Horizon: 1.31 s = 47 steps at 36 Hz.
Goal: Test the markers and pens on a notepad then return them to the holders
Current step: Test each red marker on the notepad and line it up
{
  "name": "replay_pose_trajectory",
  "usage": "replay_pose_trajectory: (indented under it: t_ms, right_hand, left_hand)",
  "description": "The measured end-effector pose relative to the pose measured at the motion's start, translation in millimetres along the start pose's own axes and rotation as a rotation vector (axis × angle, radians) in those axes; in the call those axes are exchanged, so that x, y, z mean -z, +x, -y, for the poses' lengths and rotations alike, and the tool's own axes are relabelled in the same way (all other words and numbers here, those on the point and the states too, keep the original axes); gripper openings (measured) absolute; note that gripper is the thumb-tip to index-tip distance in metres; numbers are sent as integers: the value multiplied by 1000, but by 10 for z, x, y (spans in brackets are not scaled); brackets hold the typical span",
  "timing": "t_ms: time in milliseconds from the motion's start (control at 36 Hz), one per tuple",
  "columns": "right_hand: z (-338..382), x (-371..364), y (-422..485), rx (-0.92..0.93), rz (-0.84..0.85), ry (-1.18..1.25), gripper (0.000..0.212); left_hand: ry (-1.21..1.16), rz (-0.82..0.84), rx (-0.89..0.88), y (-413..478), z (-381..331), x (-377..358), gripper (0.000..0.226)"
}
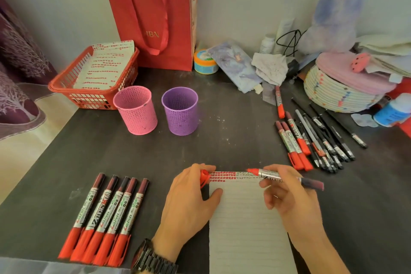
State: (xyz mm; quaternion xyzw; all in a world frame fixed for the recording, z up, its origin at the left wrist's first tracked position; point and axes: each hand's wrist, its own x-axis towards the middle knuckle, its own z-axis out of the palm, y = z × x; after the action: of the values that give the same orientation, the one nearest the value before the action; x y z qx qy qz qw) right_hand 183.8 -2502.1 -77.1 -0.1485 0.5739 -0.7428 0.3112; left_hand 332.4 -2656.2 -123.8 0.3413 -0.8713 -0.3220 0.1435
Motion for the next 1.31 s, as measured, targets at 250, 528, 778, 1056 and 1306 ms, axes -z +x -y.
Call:
replay_pose_trajectory:
  t_ms: [250,528,778,1056,1306]
  right_hand:
    - [-79,377,-309,-2,-122,-8,20]
    - [-42,297,-423,131,-130,-142,23]
    - [-65,333,-444,170,-145,-146,25]
    - [-109,339,-423,200,-128,-154,26]
    - [-109,315,-448,187,-35,-306,12]
  left_hand:
    - [-133,-132,-11,-72,-59,75,13]
    - [-185,-36,-103,-297,-350,-22,31]
    - [-250,31,-143,-350,-452,-191,30]
    - [-129,-44,-264,-319,-397,-204,24]
    - [-150,-76,-340,-315,-403,-201,26]
